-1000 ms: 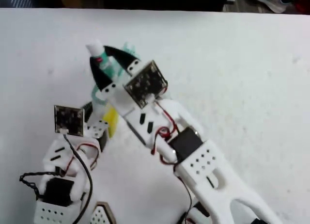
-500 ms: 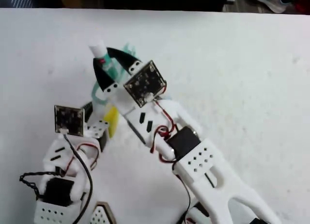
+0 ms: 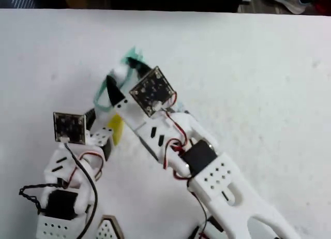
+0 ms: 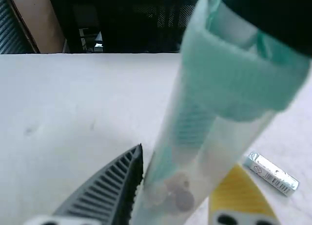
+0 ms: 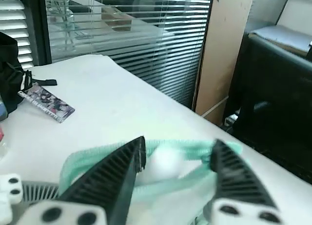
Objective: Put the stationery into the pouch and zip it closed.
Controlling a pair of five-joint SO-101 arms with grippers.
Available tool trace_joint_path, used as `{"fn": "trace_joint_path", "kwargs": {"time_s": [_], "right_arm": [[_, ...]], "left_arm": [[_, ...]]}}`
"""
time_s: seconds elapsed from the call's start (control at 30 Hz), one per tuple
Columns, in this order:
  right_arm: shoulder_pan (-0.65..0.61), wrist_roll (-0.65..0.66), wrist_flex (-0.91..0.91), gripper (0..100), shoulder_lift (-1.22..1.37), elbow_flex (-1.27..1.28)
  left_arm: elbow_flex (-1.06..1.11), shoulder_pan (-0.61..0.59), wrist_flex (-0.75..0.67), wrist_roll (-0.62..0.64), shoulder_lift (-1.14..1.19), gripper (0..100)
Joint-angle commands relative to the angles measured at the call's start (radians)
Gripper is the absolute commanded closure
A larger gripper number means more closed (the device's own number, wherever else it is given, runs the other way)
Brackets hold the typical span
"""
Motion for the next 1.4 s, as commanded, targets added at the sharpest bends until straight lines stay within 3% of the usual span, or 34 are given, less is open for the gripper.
{"fn": "trace_joint_path", "kwargs": {"time_s": [0.0,0.17,0.5,0.63,1.07,1.2,1.37], "right_arm": [[-0.012,-0.028,0.031,76.5,-0.082,-0.012],[0.021,-0.028,0.038,76.5,-0.148,-0.012],[0.337,-0.029,0.252,76.7,-0.059,-0.08],[0.423,-0.028,0.363,81.9,0.082,-0.078],[0.433,-0.029,0.41,82.8,0.75,-0.261],[0.433,-0.025,0.41,82.8,0.845,-0.304],[0.433,0.078,0.403,83.1,0.915,-0.316]], "left_arm": [[-0.006,-0.019,-0.017,0.012,-0.008,78],[-0.005,-0.019,-0.017,0.012,-0.008,78],[-0.008,-0.054,-0.017,0.021,-0.008,78],[-0.009,-0.099,-0.018,0.061,-0.008,78],[-0.009,-0.127,-0.02,0.095,-0.008,78],[-0.009,-0.127,-0.02,0.094,-0.008,78],[-0.009,-0.125,-0.02,0.095,-0.008,78]]}}
